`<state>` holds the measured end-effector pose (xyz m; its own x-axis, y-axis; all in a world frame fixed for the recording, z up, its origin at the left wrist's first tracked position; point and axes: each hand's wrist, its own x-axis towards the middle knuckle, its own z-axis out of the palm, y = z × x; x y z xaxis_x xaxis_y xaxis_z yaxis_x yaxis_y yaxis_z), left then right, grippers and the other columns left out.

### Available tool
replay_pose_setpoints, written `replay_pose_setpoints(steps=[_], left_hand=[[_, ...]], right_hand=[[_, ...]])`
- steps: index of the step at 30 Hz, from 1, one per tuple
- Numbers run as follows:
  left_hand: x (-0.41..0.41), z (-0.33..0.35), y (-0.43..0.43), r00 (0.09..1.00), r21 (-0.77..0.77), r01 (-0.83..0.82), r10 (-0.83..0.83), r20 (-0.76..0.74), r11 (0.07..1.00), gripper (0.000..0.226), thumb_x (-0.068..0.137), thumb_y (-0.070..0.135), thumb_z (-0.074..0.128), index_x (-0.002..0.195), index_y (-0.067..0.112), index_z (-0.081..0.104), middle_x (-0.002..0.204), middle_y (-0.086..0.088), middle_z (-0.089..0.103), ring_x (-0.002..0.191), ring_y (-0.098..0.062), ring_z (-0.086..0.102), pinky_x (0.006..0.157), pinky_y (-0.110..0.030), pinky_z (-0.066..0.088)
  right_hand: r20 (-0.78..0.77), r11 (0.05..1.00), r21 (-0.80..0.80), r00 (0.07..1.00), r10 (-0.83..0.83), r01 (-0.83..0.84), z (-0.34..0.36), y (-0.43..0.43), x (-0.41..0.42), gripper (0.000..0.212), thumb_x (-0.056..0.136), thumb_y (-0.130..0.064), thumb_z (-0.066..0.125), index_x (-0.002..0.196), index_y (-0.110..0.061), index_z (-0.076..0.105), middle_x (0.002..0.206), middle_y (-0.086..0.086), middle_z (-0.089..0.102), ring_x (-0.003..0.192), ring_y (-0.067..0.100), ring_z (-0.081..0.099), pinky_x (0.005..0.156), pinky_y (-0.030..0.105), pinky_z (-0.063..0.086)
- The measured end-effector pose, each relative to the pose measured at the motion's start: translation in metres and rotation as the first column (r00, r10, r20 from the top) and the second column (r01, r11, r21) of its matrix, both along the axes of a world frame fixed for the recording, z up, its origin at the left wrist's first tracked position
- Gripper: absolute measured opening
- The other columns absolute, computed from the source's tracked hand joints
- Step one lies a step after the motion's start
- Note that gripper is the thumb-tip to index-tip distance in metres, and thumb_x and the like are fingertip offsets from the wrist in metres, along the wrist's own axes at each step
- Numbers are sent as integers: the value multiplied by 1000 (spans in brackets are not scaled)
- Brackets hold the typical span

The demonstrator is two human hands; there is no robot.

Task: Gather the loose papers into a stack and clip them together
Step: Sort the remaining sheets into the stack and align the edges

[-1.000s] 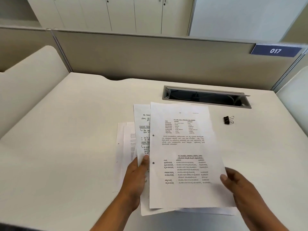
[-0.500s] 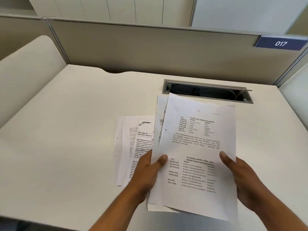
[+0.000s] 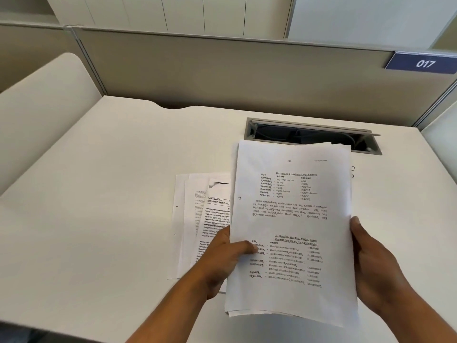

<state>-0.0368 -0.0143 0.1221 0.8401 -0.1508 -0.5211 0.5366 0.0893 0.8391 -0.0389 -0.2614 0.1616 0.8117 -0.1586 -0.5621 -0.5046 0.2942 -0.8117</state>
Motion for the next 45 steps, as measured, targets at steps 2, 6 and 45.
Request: replay_pose_setpoints(steps=[2, 6, 45], left_hand=[[1, 2, -2, 1000, -39, -8, 9, 22, 999, 28, 93, 13, 67, 120, 20, 67, 109, -2, 79, 99, -27, 76, 89, -46, 61], [0, 4, -7, 997, -91, -45, 50, 61, 995, 25, 94, 20, 67, 119, 21, 69, 110, -3, 79, 99, -27, 76, 89, -49, 61], [-19, -70, 35, 987, 921, 158, -34, -156, 355, 98, 59, 69, 80, 126, 13, 36, 123, -6, 48, 112, -23, 58, 82, -35, 54]], right_hand=[[10, 1000, 14, 1000, 10, -10, 0, -1, 1, 46, 99, -49, 41, 114, -18, 72, 109, 6, 77, 91, 22, 75, 81, 44, 53], [34, 999, 35, 999, 40, -41, 0, 0, 2, 48, 95, -53, 43, 114, -20, 72, 113, 7, 75, 97, 26, 74, 85, 46, 53], [30, 991, -91, 995, 99, -96, -39, -8, -16, 19, 97, -16, 52, 103, -8, 68, 91, 13, 79, 68, 27, 76, 61, 41, 63]])
